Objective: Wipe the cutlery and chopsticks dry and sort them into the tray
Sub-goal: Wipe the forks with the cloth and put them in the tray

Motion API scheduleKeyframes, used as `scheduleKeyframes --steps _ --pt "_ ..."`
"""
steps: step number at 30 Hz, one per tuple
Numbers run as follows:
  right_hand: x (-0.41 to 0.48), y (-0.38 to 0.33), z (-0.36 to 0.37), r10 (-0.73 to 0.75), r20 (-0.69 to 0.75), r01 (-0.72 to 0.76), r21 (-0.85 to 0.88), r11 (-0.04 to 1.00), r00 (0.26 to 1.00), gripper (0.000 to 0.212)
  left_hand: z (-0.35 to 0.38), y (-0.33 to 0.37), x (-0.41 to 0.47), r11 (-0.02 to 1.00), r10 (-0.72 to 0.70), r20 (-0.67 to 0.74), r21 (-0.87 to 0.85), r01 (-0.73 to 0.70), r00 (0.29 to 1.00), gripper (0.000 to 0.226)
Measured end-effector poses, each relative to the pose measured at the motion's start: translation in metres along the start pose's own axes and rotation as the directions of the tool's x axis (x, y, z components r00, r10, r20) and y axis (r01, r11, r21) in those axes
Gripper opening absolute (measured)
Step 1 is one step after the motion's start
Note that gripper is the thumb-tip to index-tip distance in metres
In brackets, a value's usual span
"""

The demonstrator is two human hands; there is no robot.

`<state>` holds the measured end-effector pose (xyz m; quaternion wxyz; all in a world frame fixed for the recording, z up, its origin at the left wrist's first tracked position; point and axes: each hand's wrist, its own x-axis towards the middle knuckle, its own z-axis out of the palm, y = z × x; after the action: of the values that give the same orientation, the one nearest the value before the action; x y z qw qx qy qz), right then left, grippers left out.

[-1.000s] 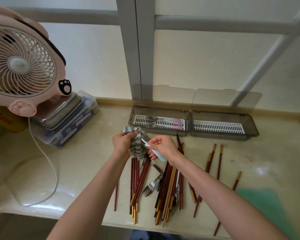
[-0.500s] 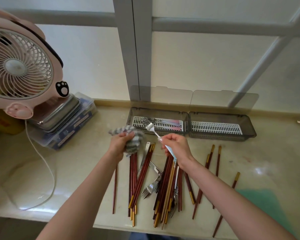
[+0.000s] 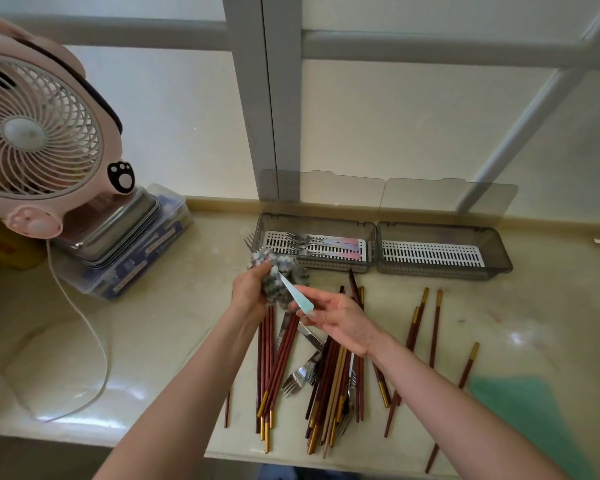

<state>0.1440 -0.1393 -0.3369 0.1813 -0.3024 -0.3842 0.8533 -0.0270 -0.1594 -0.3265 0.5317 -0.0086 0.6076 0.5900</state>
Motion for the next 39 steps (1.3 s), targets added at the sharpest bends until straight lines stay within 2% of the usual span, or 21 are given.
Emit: scheduleKeyframes --steps 4,6,11,17,20,22,23,25,26,29,31,33,36,39 --pt "0.005 -0.001 0.001 -0.072 -0.103 0.076 0.04 0.996 0.992 0.043 0.001 -0.002 -0.001 1.0 0.015 0.058 -0.007 -0.014 0.998 0.025" --pt "0.007 -0.002 0.002 -0.103 -0.143 0.107 0.016 0.994 0.984 0.035 0.004 -0.002 -0.004 0.999 0.047 0.086 0.017 -0.049 0.995 0.023" --pt "0.013 -0.005 0.006 -0.176 -0.286 0.114 -0.219 0.969 0.942 0.024 0.011 -0.006 -0.011 0.99 0.081 0.132 0.101 -0.095 0.988 0.01" --pt "0.024 -0.002 0.003 -0.208 -0.449 0.085 -0.279 0.957 0.869 0.035 0.013 -0.014 -0.018 0.973 0.081 0.223 0.193 -0.126 0.971 0.01" --pt "0.031 -0.001 0.0 -0.262 -0.525 0.086 -0.336 0.938 0.81 0.045 0.013 -0.02 -0.021 0.961 0.082 0.25 0.239 -0.143 0.965 0.011" --pt "0.033 0.001 -0.004 -0.317 -0.518 0.073 -0.438 0.896 0.794 0.054 0.012 -0.021 -0.022 0.95 0.077 0.263 0.273 -0.151 0.962 0.012" --pt "0.033 0.001 -0.007 -0.357 -0.479 0.053 -0.537 0.842 0.802 0.057 0.012 -0.021 -0.022 0.942 0.073 0.266 0.297 -0.154 0.961 0.01" --pt "0.034 0.003 -0.014 -0.378 -0.345 0.006 -0.732 0.681 0.859 0.059 0.011 -0.019 -0.021 0.922 0.069 0.262 0.351 -0.161 0.963 0.005" --pt "0.034 0.003 -0.015 -0.339 -0.274 0.008 -0.767 0.642 0.9 0.056 0.012 -0.018 -0.02 0.912 0.071 0.254 0.375 -0.165 0.965 0.005" --pt "0.031 0.003 -0.013 -0.166 -0.182 0.013 -0.636 0.771 0.969 0.042 0.014 -0.018 -0.017 0.897 0.076 0.204 0.413 -0.156 0.976 0.017" --pt "0.027 0.003 -0.012 -0.134 -0.183 0.007 -0.566 0.824 0.974 0.04 0.015 -0.022 -0.013 0.875 0.08 0.163 0.462 -0.148 0.983 0.021" --pt "0.025 0.002 -0.014 -0.129 -0.179 0.03 -0.471 0.881 0.975 0.047 0.016 -0.024 -0.01 0.837 0.109 0.137 0.522 -0.166 0.985 0.019" --pt "0.025 -0.004 -0.015 -0.177 -0.224 0.088 -0.357 0.93 0.958 0.053 0.019 -0.021 -0.009 0.689 0.238 0.172 0.664 -0.291 0.956 0.023" --pt "0.033 -0.015 -0.013 -0.228 -0.384 0.115 -0.296 0.948 0.895 0.027 0.022 -0.014 -0.012 0.524 0.281 0.26 0.765 -0.374 0.924 0.027"
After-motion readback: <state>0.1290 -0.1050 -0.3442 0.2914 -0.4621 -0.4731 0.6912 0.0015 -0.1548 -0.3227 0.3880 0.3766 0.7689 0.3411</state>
